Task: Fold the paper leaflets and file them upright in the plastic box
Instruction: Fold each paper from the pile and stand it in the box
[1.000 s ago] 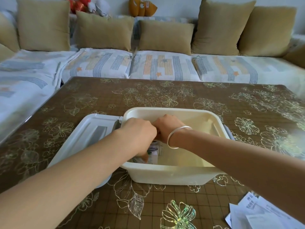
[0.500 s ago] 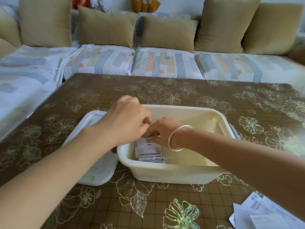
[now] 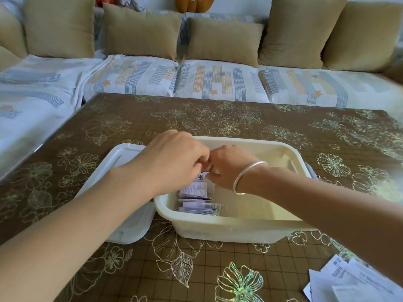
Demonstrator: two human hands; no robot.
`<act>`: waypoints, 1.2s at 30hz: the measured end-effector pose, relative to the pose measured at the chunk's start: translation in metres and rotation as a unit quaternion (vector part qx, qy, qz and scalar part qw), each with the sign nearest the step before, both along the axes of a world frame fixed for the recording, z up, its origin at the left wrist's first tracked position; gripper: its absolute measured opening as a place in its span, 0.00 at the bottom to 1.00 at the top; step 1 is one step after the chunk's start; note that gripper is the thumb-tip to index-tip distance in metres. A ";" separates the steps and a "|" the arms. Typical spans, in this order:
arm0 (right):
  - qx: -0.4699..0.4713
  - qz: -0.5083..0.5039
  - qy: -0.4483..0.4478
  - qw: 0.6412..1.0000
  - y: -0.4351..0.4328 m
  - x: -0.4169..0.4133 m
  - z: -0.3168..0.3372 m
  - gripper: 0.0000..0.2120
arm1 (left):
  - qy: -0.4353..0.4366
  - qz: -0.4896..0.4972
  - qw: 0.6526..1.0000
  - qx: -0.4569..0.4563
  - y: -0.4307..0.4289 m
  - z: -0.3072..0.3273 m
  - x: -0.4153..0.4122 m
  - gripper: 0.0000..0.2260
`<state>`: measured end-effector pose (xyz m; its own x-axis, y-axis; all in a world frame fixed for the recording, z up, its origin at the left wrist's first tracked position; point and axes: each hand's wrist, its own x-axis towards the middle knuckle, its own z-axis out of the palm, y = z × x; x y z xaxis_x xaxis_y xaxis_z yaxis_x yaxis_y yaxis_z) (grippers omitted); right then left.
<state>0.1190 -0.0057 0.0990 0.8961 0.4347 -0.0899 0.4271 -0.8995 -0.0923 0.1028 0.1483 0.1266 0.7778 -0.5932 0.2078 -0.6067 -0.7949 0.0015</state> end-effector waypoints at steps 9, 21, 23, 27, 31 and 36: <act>0.022 0.018 0.011 1.000 -0.009 0.001 -0.007 0.16 | 0.174 0.011 0.949 0.262 -0.025 -0.011 -0.005 0.20; 0.017 0.009 -0.004 1.000 -0.025 -0.001 -0.002 0.15 | 0.327 0.020 0.897 0.296 -0.039 -0.008 0.018 0.25; 0.020 0.004 -0.007 1.000 -0.028 -0.001 0.000 0.15 | 0.320 0.027 0.902 0.289 -0.038 -0.006 0.021 0.22; 0.026 -0.003 -0.012 1.000 -0.031 -0.002 0.002 0.15 | 0.289 0.030 0.919 0.268 -0.039 -0.005 0.023 0.19; 0.033 -0.013 -0.012 0.999 -0.033 -0.007 0.005 0.15 | 0.270 0.024 0.940 0.208 -0.035 -0.001 0.023 0.16; 0.048 -0.026 -0.014 0.998 -0.037 -0.016 0.013 0.14 | 0.290 0.026 0.924 0.247 -0.039 -0.015 0.021 0.13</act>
<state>0.1032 -0.0426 0.1123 0.9194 0.3924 -0.0255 0.3830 -0.9083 -0.1684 0.1236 0.1097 0.1117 0.7029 -0.4634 -0.5397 -0.5793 -0.8131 -0.0563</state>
